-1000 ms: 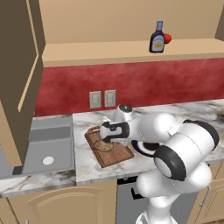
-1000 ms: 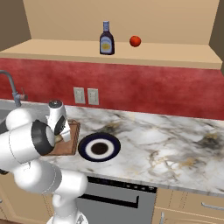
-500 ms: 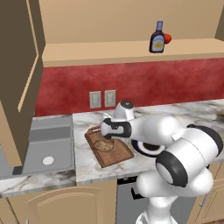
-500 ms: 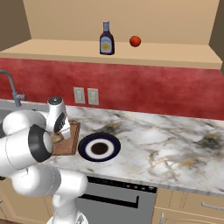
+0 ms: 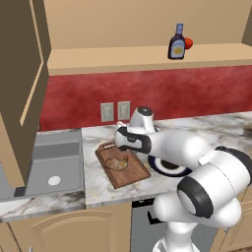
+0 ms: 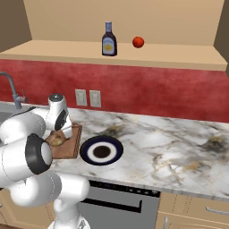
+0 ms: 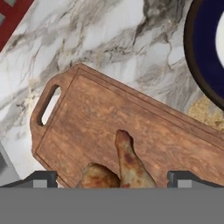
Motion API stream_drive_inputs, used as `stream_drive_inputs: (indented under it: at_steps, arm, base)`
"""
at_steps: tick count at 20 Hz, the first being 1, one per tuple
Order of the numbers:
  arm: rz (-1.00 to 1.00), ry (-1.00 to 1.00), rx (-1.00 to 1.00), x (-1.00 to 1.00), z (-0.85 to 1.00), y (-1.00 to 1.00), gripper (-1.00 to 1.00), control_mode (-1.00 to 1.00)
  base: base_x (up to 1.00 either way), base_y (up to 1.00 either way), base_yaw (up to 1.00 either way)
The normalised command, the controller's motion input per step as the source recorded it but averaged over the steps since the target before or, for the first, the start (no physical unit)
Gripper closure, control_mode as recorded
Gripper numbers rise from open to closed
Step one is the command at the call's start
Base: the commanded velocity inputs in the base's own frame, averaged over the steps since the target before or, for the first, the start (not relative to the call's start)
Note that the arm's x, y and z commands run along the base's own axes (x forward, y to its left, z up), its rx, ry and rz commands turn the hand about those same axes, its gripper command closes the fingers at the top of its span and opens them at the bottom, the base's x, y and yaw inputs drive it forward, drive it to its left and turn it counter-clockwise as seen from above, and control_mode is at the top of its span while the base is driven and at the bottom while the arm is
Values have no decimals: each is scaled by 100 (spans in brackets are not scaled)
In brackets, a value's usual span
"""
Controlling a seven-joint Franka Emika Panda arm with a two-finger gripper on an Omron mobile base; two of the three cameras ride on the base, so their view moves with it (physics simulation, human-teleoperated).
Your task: Pick the chicken drumstick from the plate and place it on the cutting board. Then pick the condiment bottle from the cabinet and place it next to the cutting board.
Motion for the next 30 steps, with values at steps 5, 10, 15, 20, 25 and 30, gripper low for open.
stream_drive_inputs:
  at_steps: [5,10,15,20,25,30]
  arm:
    - [0,0,0,0,27,-4,-100,-100]
    - [0,0,0,0,32,-3,-100,-100]
    - [0,0,0,0,33,-2,-100,-100]
    - [0,0,0,0,29,-5,-100,-100]
    - [0,0,0,0,23,-10,-100,-100]
    - [-1,0,1,0,25,-11,-100,-100]
  base:
    - [0,0,0]
    - [0,0,0]
    - [0,0,0]
    - [0,0,0]
    - [0,0,0]
    - [0,0,0]
